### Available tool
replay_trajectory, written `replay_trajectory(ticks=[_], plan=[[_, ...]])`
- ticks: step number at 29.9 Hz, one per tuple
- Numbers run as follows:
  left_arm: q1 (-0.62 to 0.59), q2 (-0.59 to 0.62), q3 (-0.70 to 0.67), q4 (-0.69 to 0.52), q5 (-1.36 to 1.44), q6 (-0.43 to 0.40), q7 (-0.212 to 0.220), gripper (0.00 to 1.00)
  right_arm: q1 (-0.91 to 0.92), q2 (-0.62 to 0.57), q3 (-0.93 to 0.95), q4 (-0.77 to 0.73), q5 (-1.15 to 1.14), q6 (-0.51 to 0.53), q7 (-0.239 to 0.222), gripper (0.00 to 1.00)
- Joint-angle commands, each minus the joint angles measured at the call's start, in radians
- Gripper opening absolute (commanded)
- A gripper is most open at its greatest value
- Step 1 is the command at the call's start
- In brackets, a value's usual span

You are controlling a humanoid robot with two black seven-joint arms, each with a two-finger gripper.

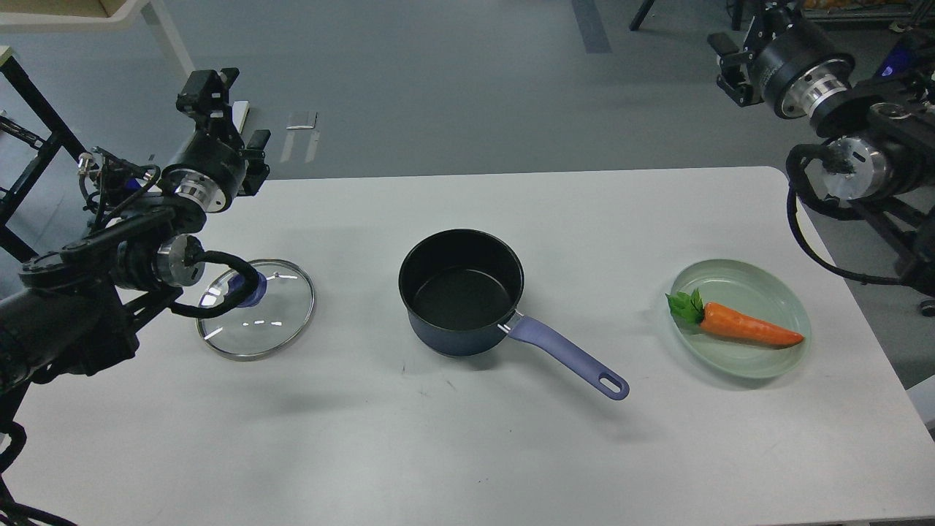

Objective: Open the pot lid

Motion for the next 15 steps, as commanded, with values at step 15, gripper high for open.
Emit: replay_trajectory(ticks=[15], plan=[[0.086,-0.008,-0.147,0.023,-0.109,-0.141,0.000,0.99,-0.299,0.314,0.475,-0.112,0.249,0.130,-0.006,1.00]])
